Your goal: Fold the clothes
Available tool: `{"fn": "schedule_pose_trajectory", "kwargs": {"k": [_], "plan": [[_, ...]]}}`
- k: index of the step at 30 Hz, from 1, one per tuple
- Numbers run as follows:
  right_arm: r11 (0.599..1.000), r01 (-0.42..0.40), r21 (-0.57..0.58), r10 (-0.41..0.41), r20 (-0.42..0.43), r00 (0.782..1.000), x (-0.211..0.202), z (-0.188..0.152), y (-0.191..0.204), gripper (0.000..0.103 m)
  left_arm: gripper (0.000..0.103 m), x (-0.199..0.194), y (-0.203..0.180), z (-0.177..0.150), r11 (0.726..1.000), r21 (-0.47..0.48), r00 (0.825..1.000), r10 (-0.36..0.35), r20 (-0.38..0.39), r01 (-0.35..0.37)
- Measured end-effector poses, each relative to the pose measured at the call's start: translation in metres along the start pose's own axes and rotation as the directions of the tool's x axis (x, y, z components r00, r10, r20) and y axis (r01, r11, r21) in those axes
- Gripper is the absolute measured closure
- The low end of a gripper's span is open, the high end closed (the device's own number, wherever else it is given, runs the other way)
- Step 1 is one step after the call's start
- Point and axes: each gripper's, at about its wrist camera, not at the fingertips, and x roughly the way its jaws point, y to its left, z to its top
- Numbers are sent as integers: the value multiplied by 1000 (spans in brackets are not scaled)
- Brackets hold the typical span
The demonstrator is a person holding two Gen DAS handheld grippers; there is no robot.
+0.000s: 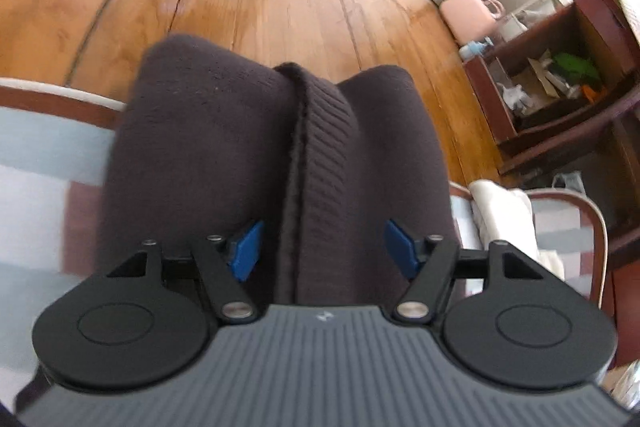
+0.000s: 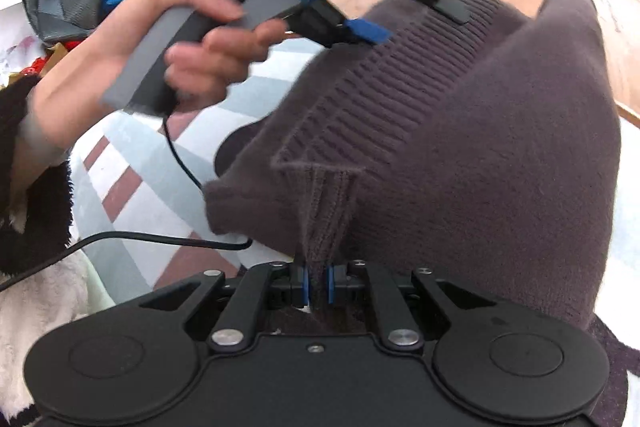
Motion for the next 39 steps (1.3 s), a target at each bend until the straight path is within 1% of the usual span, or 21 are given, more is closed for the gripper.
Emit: {"fn": "schedule_pose_trajectory", "kwargs": {"k": [1, 2, 3, 5, 7, 9, 11, 12, 16, 17, 18, 20, 21, 25, 27, 29, 32, 34, 36, 37, 39], "plan": [[1000, -5, 6, 5, 5, 1000, 0, 1, -2, 92, 52, 3, -8, 0, 998, 48, 999, 31, 13, -32], [1000, -11, 11, 11, 10, 1000, 1, 2, -3, 92, 98, 4, -17, -1, 992, 106, 997, 70, 33, -73], [1000, -16, 18, 15, 15, 1000, 2, 4, -5, 92, 98, 5, -27, -2, 980, 163, 993, 107, 56, -115], [999, -24, 40, 23, 30, 999, 6, 9, -8, 92, 98, 0, -49, -5, 948, 260, 980, 154, 126, -183], [995, -50, 81, 43, 83, 996, 4, 12, -16, 92, 99, -32, -75, -10, 930, 305, 963, 136, 233, -205], [991, -80, 110, 65, 131, 989, 2, 15, -22, 92, 98, -72, -100, -16, 906, 351, 932, 110, 346, -238], [993, -86, 77, 77, 111, 991, 7, 17, -13, 92, 97, -92, -103, -23, 871, 356, 901, 193, 387, -340], [994, -89, 60, 83, 101, 991, 9, 17, -8, 92, 97, -90, -92, -24, 864, 328, 893, 252, 373, -381], [997, -76, 4, 76, 16, 997, 34, 21, 10, 92, 94, -40, 2, -18, 934, 77, 933, 337, 124, -348], [998, -68, -3, 68, 8, 998, 40, 21, 14, 92, 94, -41, 16, -16, 955, 0, 949, 296, 113, -298], [998, -59, -9, 59, 12, 998, 43, 22, 18, 91, 94, -49, 15, -12, 965, -25, 956, 263, 132, -262], [999, -44, -16, 44, 24, 999, 46, 24, 25, 91, 94, -68, 5, -2, 976, -28, 960, 218, 174, -217], [999, -40, -10, 40, 38, 998, 45, 24, 28, 91, 94, -77, -4, 0, 972, 10, 950, 226, 213, -234], [995, -66, 80, 58, 102, 993, 45, 30, 36, 91, 94, -88, -16, 3, 961, 51, 950, 259, 173, -272], [987, -90, 135, 74, 124, 990, 48, 36, 37, 91, 93, -97, -12, -1, 978, 38, 972, 199, 125, -205], [991, -80, 108, 69, 105, 992, 56, 39, 46, 91, 85, -106, -12, -10, 986, 53, 984, 150, 94, -156], [999, -17, -36, 18, 39, 999, 67, 37, 67, 86, 76, -107, -15, -28, 976, 61, 976, 204, 73, -208], [999, -29, -37, 31, 34, 999, 65, 33, 67, 80, 73, -109, -5, -51, 979, -7, 977, 206, 47, -206], [997, -68, -24, 69, 38, 997, 56, 32, 64, 67, 73, -101, 5, -63, 974, -57, 976, 219, 6, -218], [996, -91, -22, 92, 39, 995, 50, 32, 61, 66, 73, -94, 6, -66, 960, -21, 960, 279, -15, -280], [987, -159, -22, 160, 35, 987, 35, 32, 58, 66, 65, -84, 5, -76, 915, 65, 914, 402, -47, -399]]}}
